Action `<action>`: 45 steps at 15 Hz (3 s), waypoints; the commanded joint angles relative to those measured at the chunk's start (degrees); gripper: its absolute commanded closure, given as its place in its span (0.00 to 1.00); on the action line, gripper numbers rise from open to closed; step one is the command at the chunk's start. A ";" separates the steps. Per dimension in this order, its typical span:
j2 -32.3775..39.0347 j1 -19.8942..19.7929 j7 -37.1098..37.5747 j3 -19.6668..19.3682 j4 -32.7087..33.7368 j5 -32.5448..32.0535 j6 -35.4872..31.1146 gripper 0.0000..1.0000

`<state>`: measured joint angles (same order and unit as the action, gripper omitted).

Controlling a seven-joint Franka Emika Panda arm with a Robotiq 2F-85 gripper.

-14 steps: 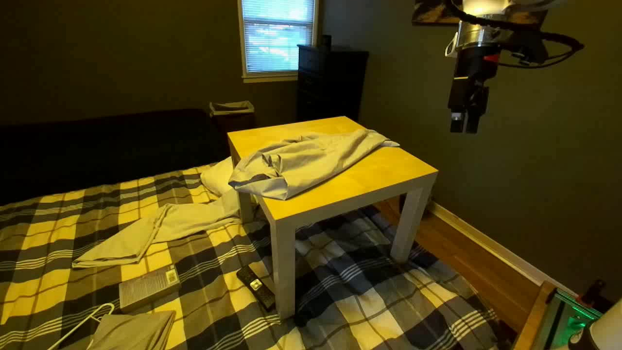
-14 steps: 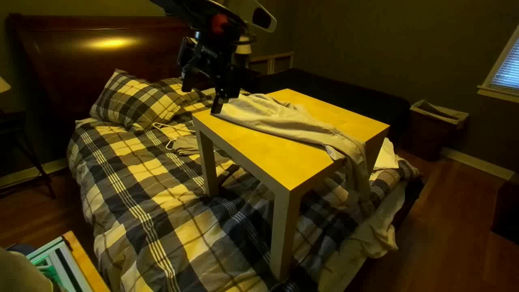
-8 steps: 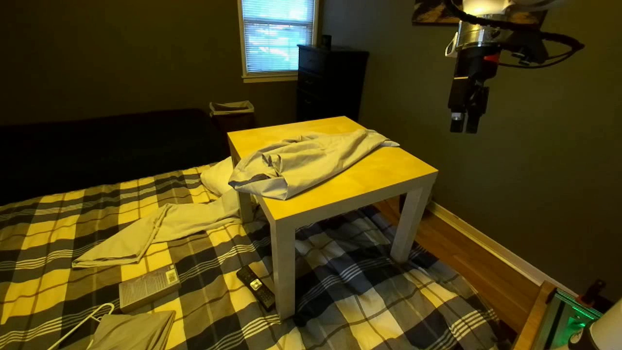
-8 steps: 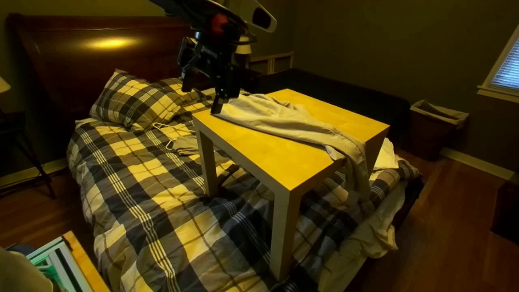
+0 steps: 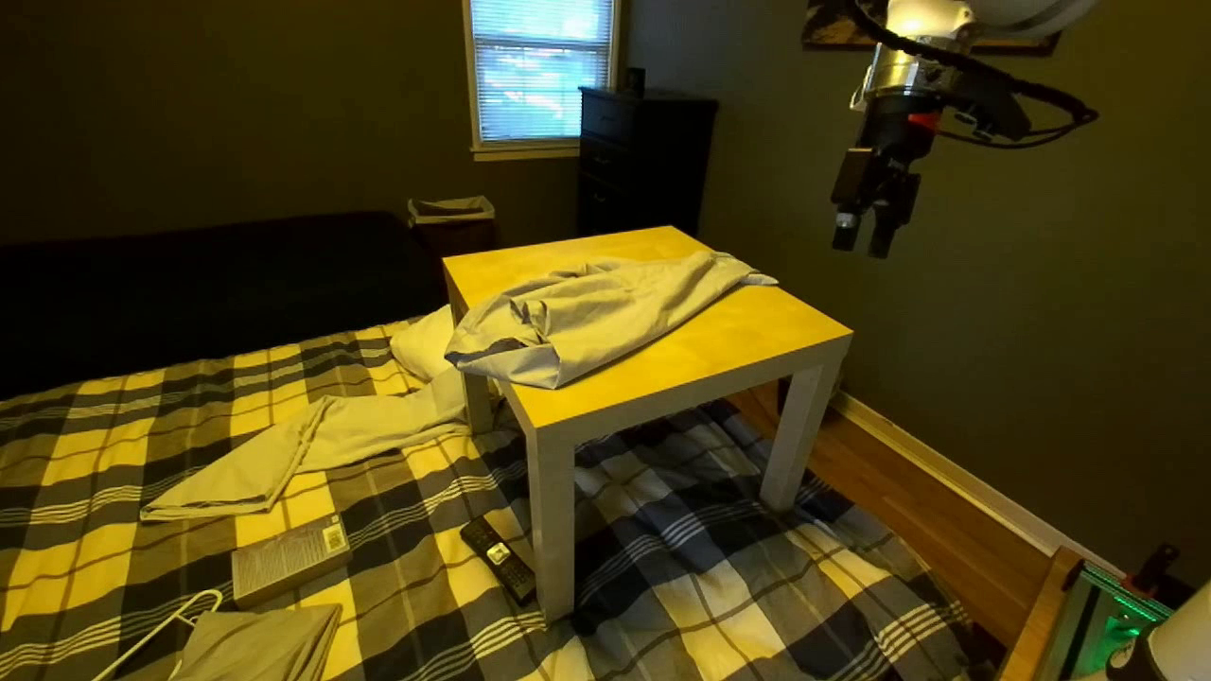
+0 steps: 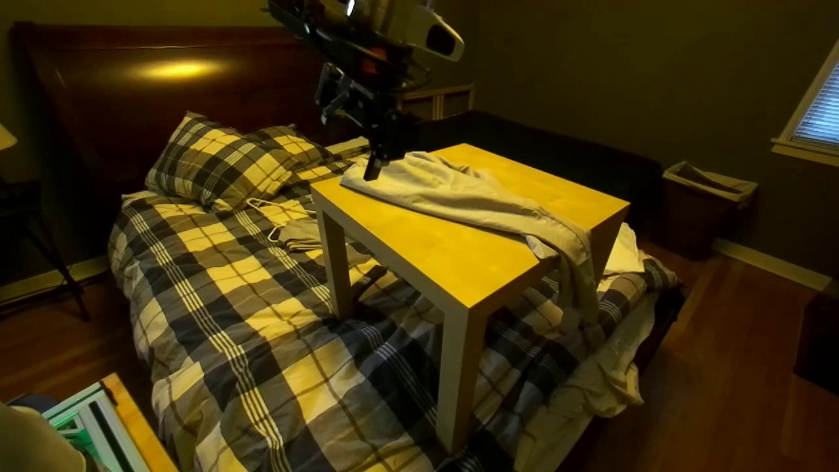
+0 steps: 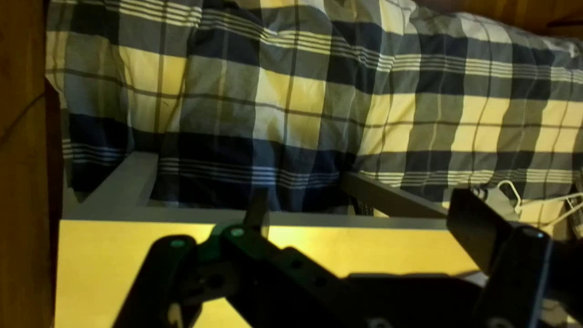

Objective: Fold the cloth on the table and then put it on the bed

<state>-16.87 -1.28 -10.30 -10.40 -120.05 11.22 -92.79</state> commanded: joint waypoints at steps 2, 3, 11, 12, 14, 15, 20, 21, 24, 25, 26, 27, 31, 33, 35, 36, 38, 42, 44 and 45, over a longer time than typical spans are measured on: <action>9.34 -2.11 1.48 -0.19 2.65 8.25 -12.66 0.00; 10.83 -2.64 1.43 -0.18 2.51 9.06 -17.27 0.00; 23.10 -7.56 7.61 -0.41 4.58 15.33 -44.02 0.00; 24.47 -8.06 8.72 -0.28 5.18 15.76 -45.97 0.00; 26.75 -8.87 10.82 -0.11 5.87 16.18 -50.05 0.00; 27.94 -9.26 11.68 -0.09 6.21 15.95 -51.85 0.00; 33.48 -10.73 16.25 0.36 7.55 15.48 -58.74 0.00; 34.50 -10.91 16.94 0.65 7.93 15.50 -59.97 0.00; 37.25 -11.01 19.29 1.49 8.89 15.18 -63.59 0.00; 38.04 -11.03 20.12 1.74 9.34 15.16 -64.58 0.00; 38.79 -11.18 20.75 2.14 9.81 15.39 -65.46 0.00; 39.38 -11.25 21.27 2.38 10.11 15.21 -66.17 0.00; 40.32 -11.77 22.22 3.18 11.05 15.24 -68.04 0.42; 39.91 -12.21 22.13 3.52 11.37 15.49 -68.82 0.58; 39.35 -12.82 21.82 4.12 11.68 16.02 -69.51 0.73; 39.03 -13.18 21.53 4.53 11.75 16.32 -69.79 0.80; 38.67 -13.82 21.11 5.37 12.14 16.80 -70.24 0.95; 37.07 -15.62 18.23 8.73 12.89 21.29 -69.81 1.00; 34.97 -16.39 16.16 10.41 12.74 23.83 -69.40 1.00; 33.65 -16.42 15.24 10.83 12.37 24.19 -69.25 1.00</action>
<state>20.33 -16.16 8.41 -2.10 -106.40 31.92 -162.09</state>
